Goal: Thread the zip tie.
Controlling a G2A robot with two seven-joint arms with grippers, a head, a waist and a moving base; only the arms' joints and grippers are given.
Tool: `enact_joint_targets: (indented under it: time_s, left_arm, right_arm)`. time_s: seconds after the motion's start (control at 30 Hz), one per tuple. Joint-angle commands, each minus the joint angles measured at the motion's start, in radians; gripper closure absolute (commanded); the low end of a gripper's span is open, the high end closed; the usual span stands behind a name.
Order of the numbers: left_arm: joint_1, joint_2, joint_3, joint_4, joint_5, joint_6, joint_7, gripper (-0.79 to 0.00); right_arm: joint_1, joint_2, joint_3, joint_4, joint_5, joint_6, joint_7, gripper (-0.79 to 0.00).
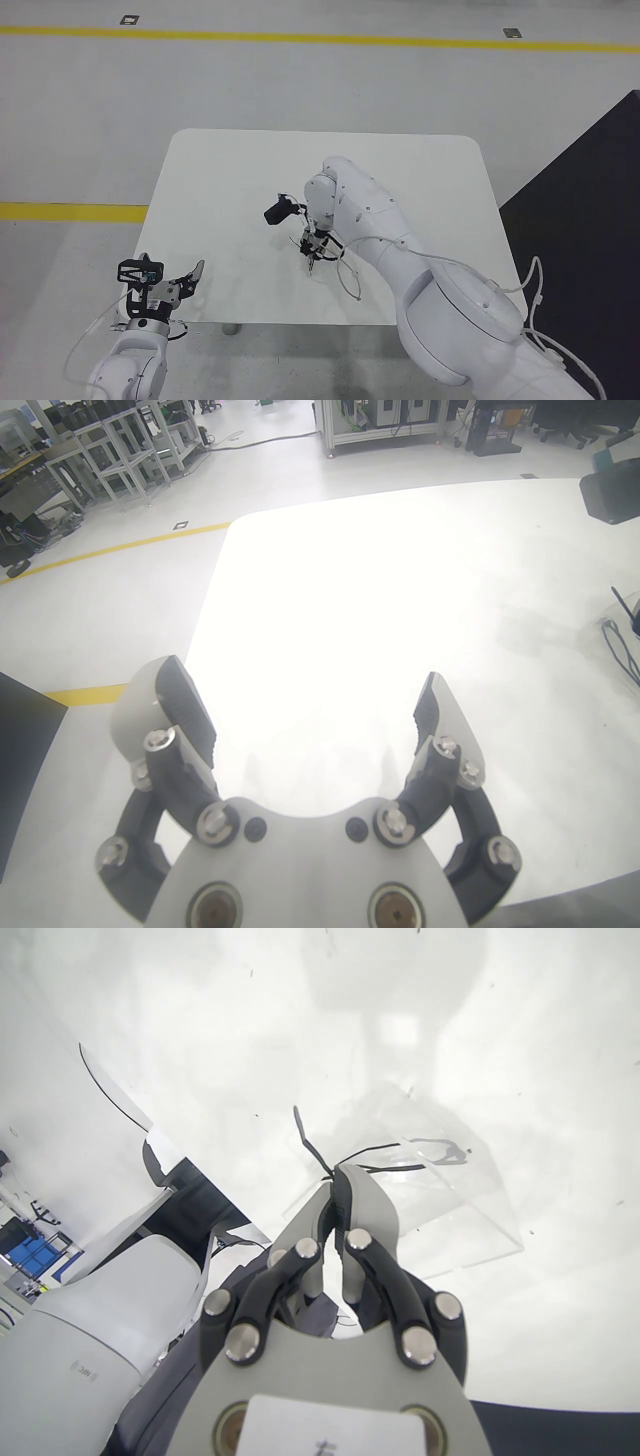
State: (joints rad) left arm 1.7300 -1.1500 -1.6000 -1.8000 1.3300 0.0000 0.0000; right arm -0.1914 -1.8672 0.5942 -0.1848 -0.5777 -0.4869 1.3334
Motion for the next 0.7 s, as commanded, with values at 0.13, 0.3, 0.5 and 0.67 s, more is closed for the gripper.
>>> enact_joint_targets:
  time_s: [0.13,0.3,0.5,0.67]
  left_arm:
    - [0.000,0.000,0.000,0.000,0.000,0.000,0.000,-0.785]
    - [0.000,0.000,0.000,0.000,0.000,0.000,0.000,-0.785]
    - [0.000,0.000,0.000,0.000,0.000,0.000,0.000,-0.785]
    - [0.000,0.000,0.000,0.000,0.000,0.000,0.000,-0.785]
  right_arm:
    - [0.026,0.015,0.003,-0.007,0.039,-0.014,-0.015,0.000]
    - [0.041,0.036,-0.004,-0.044,0.087,-0.035,-0.035,0.000]
    - [0.018,0.089,-0.042,-0.174,0.225,-0.117,-0.116,0.000]
    - [-0.009,0.195,-0.136,-0.372,0.438,-0.183,-0.183,0.000]
